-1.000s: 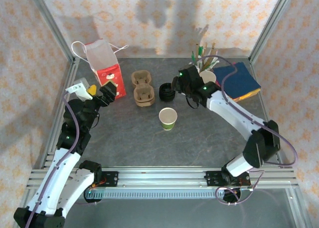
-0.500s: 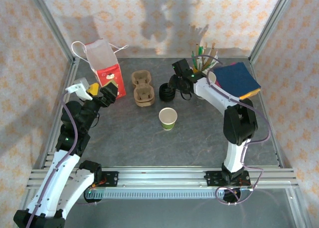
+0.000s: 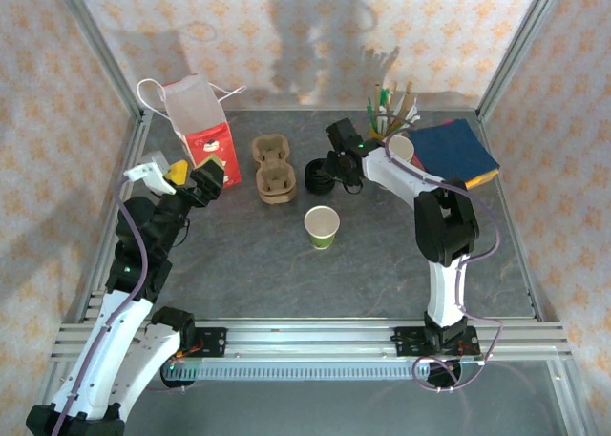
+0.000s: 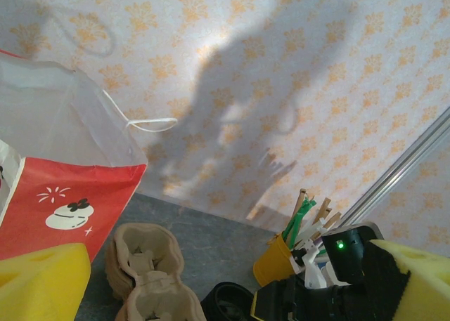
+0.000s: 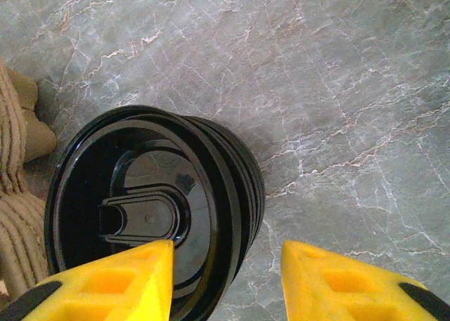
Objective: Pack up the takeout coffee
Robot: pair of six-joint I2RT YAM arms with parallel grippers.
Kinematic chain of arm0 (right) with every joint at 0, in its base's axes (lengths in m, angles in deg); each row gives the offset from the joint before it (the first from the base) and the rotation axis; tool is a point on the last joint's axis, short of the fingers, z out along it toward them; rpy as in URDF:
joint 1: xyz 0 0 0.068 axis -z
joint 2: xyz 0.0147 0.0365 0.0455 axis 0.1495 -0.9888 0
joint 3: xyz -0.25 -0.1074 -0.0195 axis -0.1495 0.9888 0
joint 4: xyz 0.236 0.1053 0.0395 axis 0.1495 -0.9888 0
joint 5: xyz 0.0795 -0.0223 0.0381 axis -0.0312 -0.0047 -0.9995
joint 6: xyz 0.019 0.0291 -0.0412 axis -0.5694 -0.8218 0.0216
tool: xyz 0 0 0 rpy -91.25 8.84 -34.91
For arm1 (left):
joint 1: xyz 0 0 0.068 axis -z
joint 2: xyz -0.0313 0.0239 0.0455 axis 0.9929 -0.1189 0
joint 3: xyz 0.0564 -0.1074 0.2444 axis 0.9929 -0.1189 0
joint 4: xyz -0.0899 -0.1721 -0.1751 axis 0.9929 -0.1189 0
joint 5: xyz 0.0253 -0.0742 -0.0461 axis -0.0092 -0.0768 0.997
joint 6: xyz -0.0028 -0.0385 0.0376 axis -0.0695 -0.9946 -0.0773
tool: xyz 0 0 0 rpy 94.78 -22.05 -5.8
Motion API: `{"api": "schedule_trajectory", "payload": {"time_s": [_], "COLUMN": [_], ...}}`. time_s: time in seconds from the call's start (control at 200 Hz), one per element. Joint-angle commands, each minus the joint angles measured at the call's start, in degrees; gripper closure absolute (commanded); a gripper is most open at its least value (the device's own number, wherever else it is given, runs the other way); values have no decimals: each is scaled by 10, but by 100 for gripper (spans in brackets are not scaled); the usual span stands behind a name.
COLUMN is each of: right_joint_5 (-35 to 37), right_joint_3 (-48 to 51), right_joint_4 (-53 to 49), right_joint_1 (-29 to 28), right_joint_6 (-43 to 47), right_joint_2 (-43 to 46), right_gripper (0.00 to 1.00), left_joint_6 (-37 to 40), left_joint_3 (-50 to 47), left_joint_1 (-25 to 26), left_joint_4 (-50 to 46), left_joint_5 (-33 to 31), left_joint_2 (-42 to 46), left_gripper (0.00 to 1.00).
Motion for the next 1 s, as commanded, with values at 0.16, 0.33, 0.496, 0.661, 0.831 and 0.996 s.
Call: {"api": "schedule_trajectory", "payload": {"time_s": [0.16, 0.33, 0.496, 0.661, 0.831, 0.996], "right_joint_5": [0, -6, -8, -10, -17, -14], "right_joint_3": [-27, -36, -38, -39, -41, -46], "right_joint_4": [-13, -15, -16, -16, -15, -17], "right_joint_1": [4, 4, 3, 4, 5, 5], "right_joint_6": [-5, -4, -4, -4, -4, -5], "right_joint_2": [-14, -24, -27, -30, -33, -35], "right_gripper": [59, 61, 62, 62, 66, 67], "left_joint_6": [8, 12, 13, 12, 14, 12], "left_joint_3": [9, 13, 15, 13, 11, 10], "left_joint_1": [6, 6, 6, 6, 6, 6], "left_joint_4": [-17, -18, -27, -26, -20, -20], "left_joint_5": [-23, -22, -18, -15, -6, -3], "left_joint_2": [6, 7, -1, 0, 0, -5], "left_gripper": [1, 1, 1, 1, 1, 1]}}
